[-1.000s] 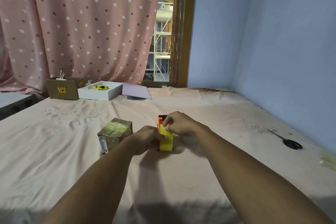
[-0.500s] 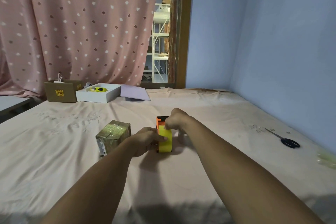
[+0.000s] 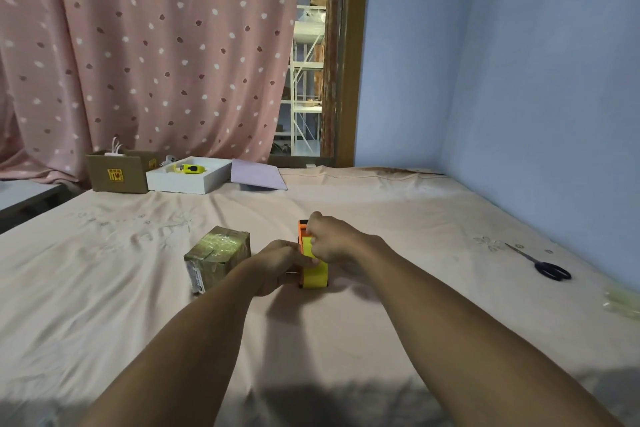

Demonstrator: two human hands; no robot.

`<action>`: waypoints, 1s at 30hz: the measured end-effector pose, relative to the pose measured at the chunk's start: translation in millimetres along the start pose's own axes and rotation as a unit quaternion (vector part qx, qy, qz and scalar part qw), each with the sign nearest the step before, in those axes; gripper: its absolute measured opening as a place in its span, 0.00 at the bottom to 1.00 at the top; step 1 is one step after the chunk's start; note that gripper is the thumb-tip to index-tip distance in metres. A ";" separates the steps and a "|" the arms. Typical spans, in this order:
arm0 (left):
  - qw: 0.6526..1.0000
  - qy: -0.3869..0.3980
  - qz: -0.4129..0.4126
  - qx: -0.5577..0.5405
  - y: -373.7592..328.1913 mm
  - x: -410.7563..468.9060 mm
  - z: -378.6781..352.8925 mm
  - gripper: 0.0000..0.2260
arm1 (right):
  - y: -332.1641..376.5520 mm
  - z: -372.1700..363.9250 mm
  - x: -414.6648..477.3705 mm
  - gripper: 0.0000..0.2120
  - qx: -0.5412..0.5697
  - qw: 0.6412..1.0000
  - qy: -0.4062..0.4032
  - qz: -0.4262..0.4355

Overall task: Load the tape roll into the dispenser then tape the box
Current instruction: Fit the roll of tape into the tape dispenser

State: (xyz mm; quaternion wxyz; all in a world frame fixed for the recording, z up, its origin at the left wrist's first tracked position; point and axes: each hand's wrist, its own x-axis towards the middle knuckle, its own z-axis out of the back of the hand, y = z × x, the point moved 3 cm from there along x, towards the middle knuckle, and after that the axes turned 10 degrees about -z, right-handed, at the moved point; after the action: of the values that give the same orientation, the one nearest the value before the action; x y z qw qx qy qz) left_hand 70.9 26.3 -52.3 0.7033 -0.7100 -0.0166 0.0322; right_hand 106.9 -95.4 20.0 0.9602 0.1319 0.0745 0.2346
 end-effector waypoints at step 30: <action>1.000 0.006 0.003 -0.019 1.2 3.3 -1.2 0.10 | -15.3 6.3 3.4 0.03 -0.075 0.987 -0.074 0.122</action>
State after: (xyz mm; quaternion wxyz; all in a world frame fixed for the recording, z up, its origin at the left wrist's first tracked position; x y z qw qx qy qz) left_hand 74.3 25.3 -53.6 0.6896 -0.7235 -0.0110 0.0292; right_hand 117.7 -108.3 21.3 0.9344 0.0850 -0.0312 0.3445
